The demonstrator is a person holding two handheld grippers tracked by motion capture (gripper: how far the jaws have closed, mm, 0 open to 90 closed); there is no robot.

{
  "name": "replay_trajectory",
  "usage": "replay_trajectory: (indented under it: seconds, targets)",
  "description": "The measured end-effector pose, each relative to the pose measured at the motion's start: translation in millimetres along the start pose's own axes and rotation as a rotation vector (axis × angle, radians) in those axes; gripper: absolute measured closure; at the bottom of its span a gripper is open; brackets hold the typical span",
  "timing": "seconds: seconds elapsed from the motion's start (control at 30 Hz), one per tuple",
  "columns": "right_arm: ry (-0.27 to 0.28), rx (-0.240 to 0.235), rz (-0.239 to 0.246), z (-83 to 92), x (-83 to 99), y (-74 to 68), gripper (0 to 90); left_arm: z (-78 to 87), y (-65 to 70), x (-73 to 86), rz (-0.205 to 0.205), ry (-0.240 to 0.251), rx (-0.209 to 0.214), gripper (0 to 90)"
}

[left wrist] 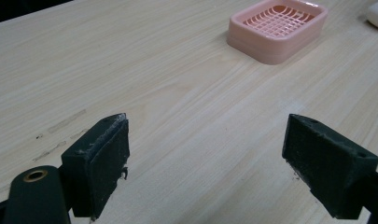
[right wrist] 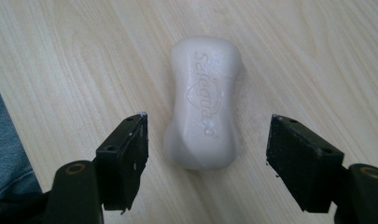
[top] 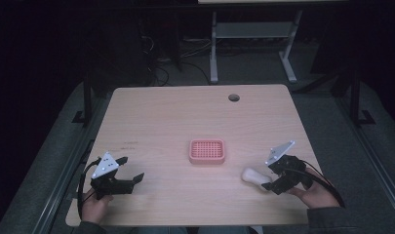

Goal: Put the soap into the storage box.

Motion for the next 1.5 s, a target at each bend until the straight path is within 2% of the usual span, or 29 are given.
replay_trajectory:
  seconds: [0.27, 0.9, 1.23, 1.5]
  targets:
    - [-0.008, -0.010, 0.005, -7.1, -6.5, -0.1, 29.3, 0.5, -1.0, -0.1, 0.004, 0.007, -0.002, 14.5]
    - [-0.068, -0.020, 0.015, -28.3, -20.2, 2.8, 31.9, 0.4, -1.4, 0.1, 0.014, 0.006, -0.002, 14.5]
    - [-0.097, -0.036, -0.002, -39.0, -22.6, 6.6, 35.5, 1.1, -1.9, 0.1, 0.025, 0.010, -0.002, 14.5]
    - [-0.125, -0.043, -0.006, -43.7, -22.7, 8.8, 37.9, 1.2, -2.6, -0.3, 0.017, 0.013, -0.003, 14.5]
Point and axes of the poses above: each handheld gripper's, and its own axes: z roughly backward along the jaws, x roughly out of its underside, y roughly to its right, the point moved 5 cm from there along -z, roughly forward along the jaws, and after that the axes turned 5 degrees about -x, right-handed, at the moved point
